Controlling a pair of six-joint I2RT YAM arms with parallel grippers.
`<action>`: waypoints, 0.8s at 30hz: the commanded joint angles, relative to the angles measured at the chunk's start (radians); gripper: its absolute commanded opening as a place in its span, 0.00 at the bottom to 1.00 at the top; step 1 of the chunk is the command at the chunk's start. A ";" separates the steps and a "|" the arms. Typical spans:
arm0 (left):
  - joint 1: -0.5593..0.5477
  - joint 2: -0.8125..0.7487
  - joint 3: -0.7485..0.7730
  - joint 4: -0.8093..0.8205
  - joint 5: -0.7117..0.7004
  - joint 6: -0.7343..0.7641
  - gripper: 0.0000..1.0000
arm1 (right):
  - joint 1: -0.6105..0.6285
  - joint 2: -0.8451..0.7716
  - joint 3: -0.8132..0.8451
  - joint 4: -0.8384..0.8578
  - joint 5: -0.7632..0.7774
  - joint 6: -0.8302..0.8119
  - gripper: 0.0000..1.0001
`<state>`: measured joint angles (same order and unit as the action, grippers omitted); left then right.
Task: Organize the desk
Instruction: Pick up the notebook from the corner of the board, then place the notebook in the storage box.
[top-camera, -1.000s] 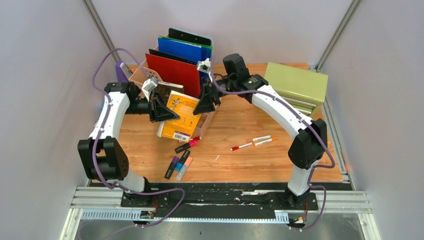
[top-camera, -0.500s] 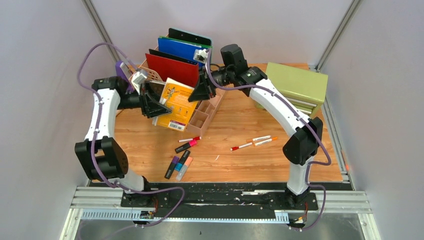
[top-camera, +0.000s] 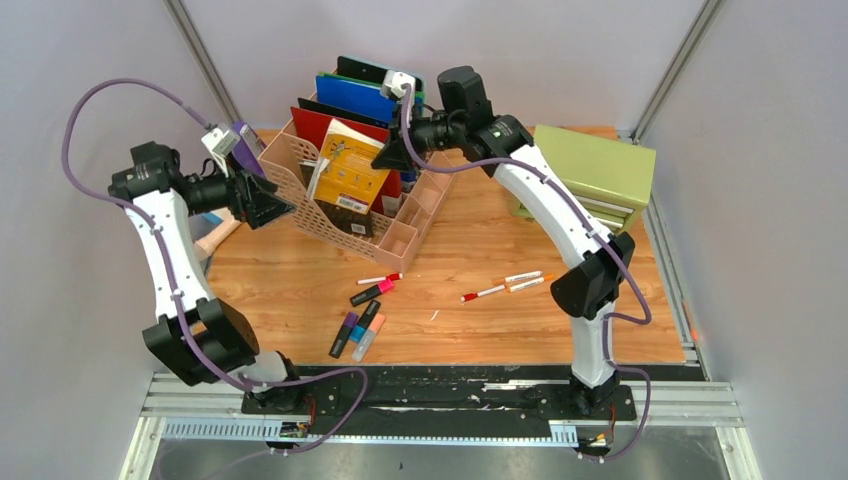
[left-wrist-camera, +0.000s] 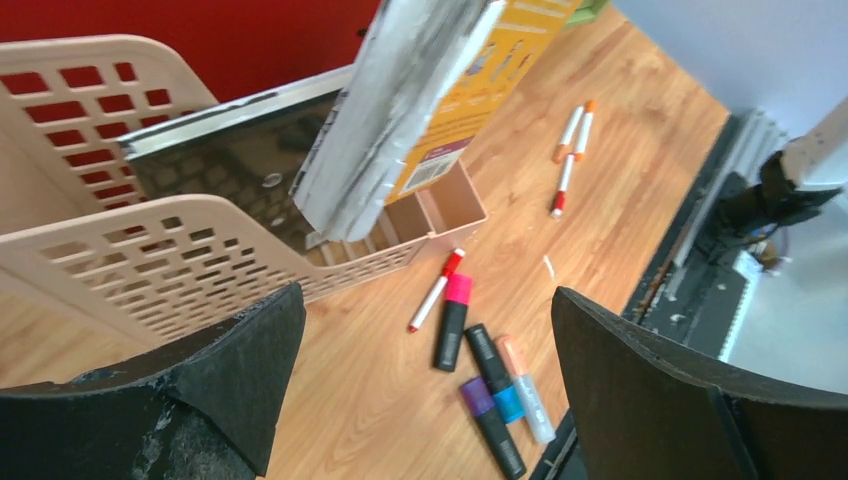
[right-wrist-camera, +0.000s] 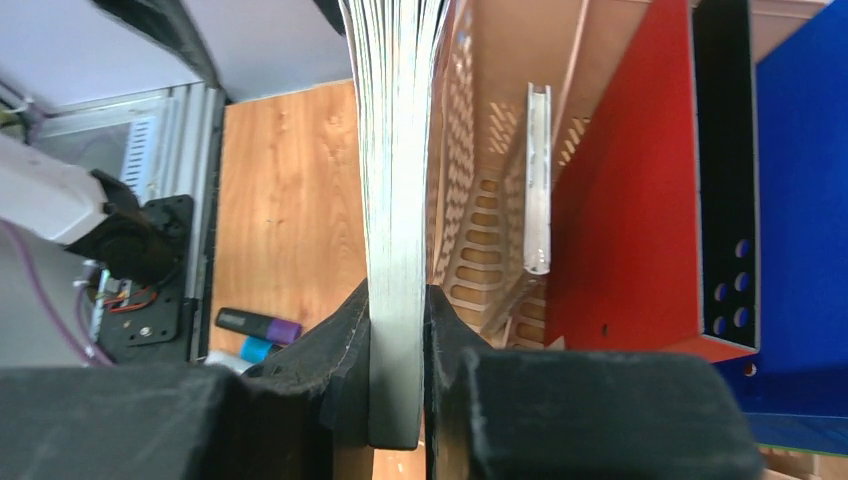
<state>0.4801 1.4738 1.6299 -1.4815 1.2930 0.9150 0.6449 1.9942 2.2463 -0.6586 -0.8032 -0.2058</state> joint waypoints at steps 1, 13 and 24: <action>0.009 -0.135 -0.002 0.228 -0.131 -0.244 1.00 | 0.031 0.038 0.091 0.006 0.124 -0.047 0.00; 0.011 -0.218 -0.010 0.361 -0.261 -0.366 1.00 | 0.074 0.119 0.149 0.029 0.276 -0.010 0.00; 0.012 -0.229 -0.040 0.379 -0.267 -0.358 1.00 | 0.072 0.095 0.099 0.048 0.340 0.026 0.00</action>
<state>0.4850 1.2621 1.5967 -1.1309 1.0210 0.5716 0.7185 2.1296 2.3314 -0.6952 -0.4862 -0.2028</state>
